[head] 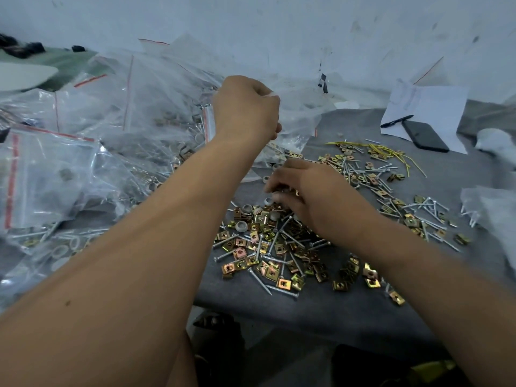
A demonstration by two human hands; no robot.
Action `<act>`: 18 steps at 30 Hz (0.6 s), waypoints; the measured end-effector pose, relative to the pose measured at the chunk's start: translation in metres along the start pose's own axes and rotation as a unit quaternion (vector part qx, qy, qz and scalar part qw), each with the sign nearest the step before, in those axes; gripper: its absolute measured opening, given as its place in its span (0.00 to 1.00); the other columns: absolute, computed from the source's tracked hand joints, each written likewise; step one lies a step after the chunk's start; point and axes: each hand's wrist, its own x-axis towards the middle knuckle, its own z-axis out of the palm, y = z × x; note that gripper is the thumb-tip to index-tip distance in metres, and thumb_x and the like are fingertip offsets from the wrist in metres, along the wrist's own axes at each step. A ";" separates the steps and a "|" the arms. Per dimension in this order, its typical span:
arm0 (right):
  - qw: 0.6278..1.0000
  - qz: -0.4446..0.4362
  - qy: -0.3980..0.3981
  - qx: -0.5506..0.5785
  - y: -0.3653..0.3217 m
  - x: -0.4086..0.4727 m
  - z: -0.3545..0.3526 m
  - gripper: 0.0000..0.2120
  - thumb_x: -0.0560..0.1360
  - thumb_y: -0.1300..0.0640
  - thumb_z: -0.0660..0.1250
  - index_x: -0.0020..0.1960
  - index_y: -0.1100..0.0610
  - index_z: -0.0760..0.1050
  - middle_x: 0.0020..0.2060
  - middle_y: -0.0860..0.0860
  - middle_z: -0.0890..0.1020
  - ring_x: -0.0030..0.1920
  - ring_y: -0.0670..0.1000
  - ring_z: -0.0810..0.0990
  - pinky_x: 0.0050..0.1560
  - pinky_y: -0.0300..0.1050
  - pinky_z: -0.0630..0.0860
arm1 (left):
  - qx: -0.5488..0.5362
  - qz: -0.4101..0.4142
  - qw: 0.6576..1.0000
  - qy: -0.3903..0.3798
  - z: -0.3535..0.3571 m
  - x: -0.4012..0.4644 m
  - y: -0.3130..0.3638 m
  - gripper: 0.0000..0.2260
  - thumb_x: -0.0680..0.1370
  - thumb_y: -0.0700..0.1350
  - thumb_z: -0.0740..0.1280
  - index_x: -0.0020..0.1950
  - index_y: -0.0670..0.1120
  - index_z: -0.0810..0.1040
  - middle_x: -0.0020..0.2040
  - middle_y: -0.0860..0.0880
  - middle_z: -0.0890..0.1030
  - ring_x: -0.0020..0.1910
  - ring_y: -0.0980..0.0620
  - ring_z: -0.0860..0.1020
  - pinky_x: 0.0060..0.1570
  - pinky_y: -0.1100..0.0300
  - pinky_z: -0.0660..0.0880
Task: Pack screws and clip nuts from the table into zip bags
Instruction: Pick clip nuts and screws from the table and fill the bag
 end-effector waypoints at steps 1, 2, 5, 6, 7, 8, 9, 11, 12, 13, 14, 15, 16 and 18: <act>1.000 -0.002 -0.001 -0.002 -0.001 0.000 0.000 0.07 0.81 0.56 0.69 0.58 0.52 0.81 0.54 0.47 0.80 0.53 0.50 0.80 0.55 0.49 0.77 | 0.000 -0.001 1.000 0.001 0.000 0.000 -0.001 0.07 0.79 0.34 0.68 0.48 0.29 0.82 0.34 0.40 0.79 0.26 0.50 0.83 0.33 0.47 0.84; 1.000 -0.002 -0.004 0.004 -0.002 0.000 0.000 0.06 0.80 0.57 0.70 0.57 0.53 0.82 0.54 0.48 0.81 0.53 0.51 0.80 0.55 0.50 0.77 | -0.002 -0.003 1.000 0.000 0.001 0.001 -0.001 0.07 0.79 0.34 0.68 0.47 0.30 0.83 0.34 0.40 0.80 0.26 0.50 0.83 0.33 0.46 0.84; 0.999 -0.003 -0.042 0.015 -0.003 0.007 -0.003 0.07 0.81 0.59 0.69 0.57 0.55 0.83 0.54 0.50 0.82 0.54 0.51 0.79 0.57 0.50 0.76 | -0.006 -0.010 1.000 0.001 0.001 0.001 -0.001 0.07 0.79 0.34 0.68 0.44 0.35 0.84 0.33 0.41 0.81 0.26 0.50 0.83 0.32 0.52 0.84; 0.998 -0.002 -0.070 0.000 -0.003 0.010 -0.004 0.08 0.81 0.60 0.68 0.58 0.56 0.83 0.55 0.51 0.82 0.56 0.51 0.79 0.59 0.50 0.75 | -0.008 -0.010 1.000 0.001 0.001 0.001 -0.001 0.07 0.79 0.33 0.68 0.44 0.36 0.84 0.33 0.42 0.82 0.26 0.50 0.83 0.31 0.52 0.83; 0.995 -0.001 -0.094 -0.015 -0.003 0.013 -0.004 0.09 0.82 0.61 0.67 0.59 0.56 0.83 0.55 0.52 0.82 0.57 0.52 0.79 0.60 0.48 0.74 | -0.009 -0.011 1.000 0.003 0.000 0.002 -0.001 0.06 0.79 0.33 0.68 0.45 0.35 0.84 0.33 0.41 0.81 0.26 0.50 0.83 0.31 0.52 0.83; 0.995 -0.004 -0.102 -0.023 -0.004 0.015 -0.003 0.10 0.81 0.62 0.67 0.58 0.56 0.84 0.54 0.53 0.83 0.57 0.54 0.79 0.58 0.46 0.73 | -0.009 -0.011 1.000 0.004 0.000 0.002 -0.001 0.06 0.79 0.33 0.68 0.45 0.35 0.84 0.33 0.42 0.81 0.26 0.50 0.83 0.31 0.52 0.83; 0.995 -0.012 -0.097 -0.025 -0.005 0.016 -0.003 0.10 0.80 0.63 0.67 0.57 0.55 0.85 0.52 0.53 0.83 0.55 0.55 0.80 0.55 0.45 0.73 | -0.008 -0.011 1.000 0.006 -0.001 0.002 -0.002 0.06 0.79 0.33 0.68 0.46 0.34 0.84 0.33 0.42 0.81 0.26 0.50 0.84 0.32 0.51 0.83; 0.995 -0.021 -0.092 -0.038 -0.005 0.015 -0.003 0.10 0.78 0.65 0.68 0.54 0.54 0.86 0.49 0.53 0.84 0.52 0.55 0.80 0.51 0.44 0.71 | -0.002 -0.009 1.000 0.007 -0.001 0.002 -0.003 0.07 0.79 0.33 0.67 0.45 0.33 0.84 0.32 0.43 0.81 0.26 0.50 0.84 0.31 0.52 0.84; 0.994 -0.023 -0.096 -0.047 -0.005 0.014 -0.003 0.11 0.77 0.65 0.69 0.53 0.53 0.86 0.49 0.52 0.84 0.51 0.55 0.80 0.51 0.43 0.71 | 0.002 -0.009 1.000 0.008 -0.001 0.003 -0.004 0.07 0.79 0.34 0.68 0.43 0.34 0.84 0.31 0.44 0.81 0.26 0.50 0.84 0.31 0.52 0.84; 0.994 -0.024 -0.097 -0.053 -0.005 0.014 -0.003 0.11 0.77 0.65 0.69 0.53 0.53 0.86 0.49 0.52 0.84 0.51 0.55 0.80 0.51 0.44 0.72 | 0.005 -0.010 1.000 0.009 -0.001 0.003 -0.006 0.08 0.79 0.35 0.68 0.40 0.36 0.84 0.30 0.45 0.81 0.27 0.50 0.84 0.31 0.51 0.84; 0.994 -0.022 -0.097 -0.055 -0.005 0.014 -0.002 0.11 0.77 0.65 0.69 0.53 0.52 0.86 0.48 0.52 0.83 0.51 0.55 0.81 0.52 0.45 0.74 | 0.006 -0.012 1.000 0.010 -0.001 0.004 -0.007 0.10 0.79 0.36 0.68 0.38 0.39 0.83 0.29 0.47 0.81 0.27 0.50 0.85 0.32 0.51 0.85; 0.994 -0.019 -0.094 -0.056 -0.005 0.015 -0.001 0.11 0.77 0.65 0.69 0.53 0.53 0.85 0.48 0.52 0.83 0.50 0.55 0.81 0.53 0.48 0.76 | 0.006 -0.013 1.000 0.010 -0.001 0.005 -0.008 0.11 0.78 0.36 0.69 0.36 0.42 0.82 0.27 0.48 0.81 0.27 0.49 0.85 0.32 0.50 0.85; 0.994 -0.017 -0.092 -0.057 -0.006 0.016 -0.001 0.11 0.76 0.65 0.69 0.53 0.53 0.85 0.48 0.52 0.83 0.50 0.55 0.81 0.53 0.50 0.77 | 0.007 -0.015 1.000 0.009 -0.001 0.006 -0.008 0.12 0.78 0.37 0.69 0.34 0.44 0.82 0.27 0.49 0.81 0.28 0.49 0.85 0.33 0.50 0.85; 0.993 0.002 -0.108 -0.057 -0.006 0.017 0.000 0.12 0.77 0.66 0.68 0.52 0.51 0.82 0.48 0.49 0.80 0.47 0.51 0.81 0.50 0.50 0.79 | 0.006 -0.014 1.000 0.009 -0.001 0.006 -0.009 0.12 0.78 0.39 0.70 0.34 0.46 0.82 0.26 0.50 0.81 0.28 0.49 0.85 0.33 0.51 0.84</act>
